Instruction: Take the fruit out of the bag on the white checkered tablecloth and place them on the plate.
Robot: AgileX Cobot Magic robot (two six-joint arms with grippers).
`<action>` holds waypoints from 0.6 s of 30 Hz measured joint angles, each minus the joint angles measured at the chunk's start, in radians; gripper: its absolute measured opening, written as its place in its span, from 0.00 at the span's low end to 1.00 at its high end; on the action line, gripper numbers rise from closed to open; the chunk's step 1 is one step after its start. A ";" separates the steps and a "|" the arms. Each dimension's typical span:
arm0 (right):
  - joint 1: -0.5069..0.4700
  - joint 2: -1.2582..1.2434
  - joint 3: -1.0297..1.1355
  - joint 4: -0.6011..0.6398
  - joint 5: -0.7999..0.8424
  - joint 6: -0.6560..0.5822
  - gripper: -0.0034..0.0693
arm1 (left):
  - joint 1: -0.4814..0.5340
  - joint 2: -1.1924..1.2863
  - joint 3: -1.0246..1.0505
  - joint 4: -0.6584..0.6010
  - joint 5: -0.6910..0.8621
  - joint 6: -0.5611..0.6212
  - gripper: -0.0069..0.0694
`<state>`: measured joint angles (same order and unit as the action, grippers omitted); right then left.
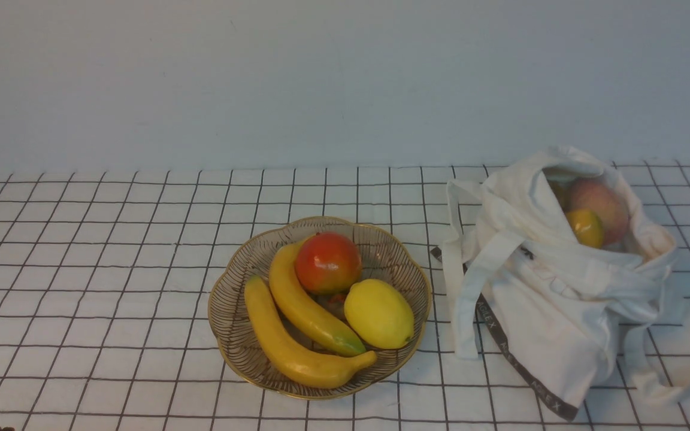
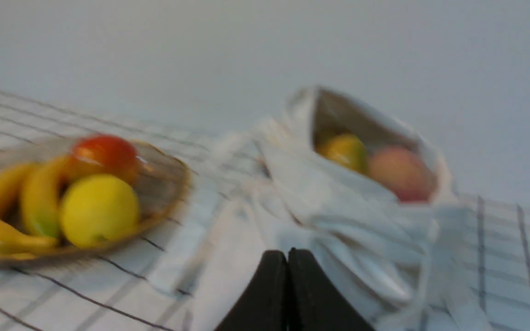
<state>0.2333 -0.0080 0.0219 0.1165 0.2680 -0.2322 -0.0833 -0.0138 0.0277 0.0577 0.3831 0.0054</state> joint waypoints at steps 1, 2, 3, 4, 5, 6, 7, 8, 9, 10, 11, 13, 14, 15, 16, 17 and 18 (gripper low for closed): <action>-0.085 0.000 0.006 0.004 0.049 -0.001 0.03 | 0.000 0.000 0.000 0.000 0.000 0.000 0.08; -0.151 0.000 0.005 0.005 0.085 0.002 0.03 | 0.000 0.000 0.000 0.000 0.000 0.000 0.08; -0.188 0.000 0.004 0.008 0.097 0.006 0.03 | 0.000 0.000 0.000 0.000 0.000 0.000 0.08; -0.226 0.000 0.003 0.009 0.104 0.013 0.03 | 0.000 0.000 0.000 0.000 0.000 0.000 0.08; -0.250 0.000 0.002 0.009 0.107 0.018 0.03 | 0.000 0.000 0.000 0.000 0.000 0.000 0.08; -0.250 0.000 0.002 0.009 0.107 0.020 0.03 | 0.000 0.000 0.000 0.000 0.000 0.000 0.08; -0.284 0.000 0.001 0.013 0.112 0.040 0.03 | 0.000 0.000 0.000 0.000 0.000 0.000 0.08; -0.296 0.000 0.001 0.016 0.114 0.055 0.03 | 0.000 0.000 0.000 0.000 0.000 0.000 0.08; -0.299 0.000 0.001 0.016 0.115 0.074 0.03 | 0.000 0.000 0.000 0.000 0.000 0.000 0.08; -0.300 0.000 0.000 0.018 0.116 0.087 0.03 | 0.000 0.000 0.000 0.000 0.000 0.000 0.08; -0.300 0.000 0.000 0.018 0.116 0.097 0.03 | 0.000 0.000 0.000 0.000 0.000 0.000 0.08; -0.302 0.000 0.000 0.018 0.117 0.100 0.03 | 0.000 0.000 0.000 0.000 0.000 0.000 0.08; -0.302 0.000 0.000 0.017 0.117 0.100 0.03 | 0.000 0.000 0.000 0.000 0.000 0.000 0.08; -0.302 0.000 0.000 0.017 0.117 0.098 0.03 | 0.000 0.000 0.000 0.000 0.000 0.000 0.08; -0.302 0.000 0.000 0.017 0.117 0.098 0.03 | 0.000 0.000 0.000 0.000 0.000 0.000 0.08; -0.302 0.000 0.000 0.017 0.117 0.098 0.03 | 0.000 0.000 0.000 0.000 0.000 -0.005 0.08; -0.302 0.000 0.000 0.017 0.117 0.098 0.03 | 0.000 0.000 0.000 0.000 0.000 0.000 0.08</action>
<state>-0.0690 -0.0080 0.0220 0.1332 0.3853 -0.1337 -0.0833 -0.0138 0.0277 0.0577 0.3831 0.0054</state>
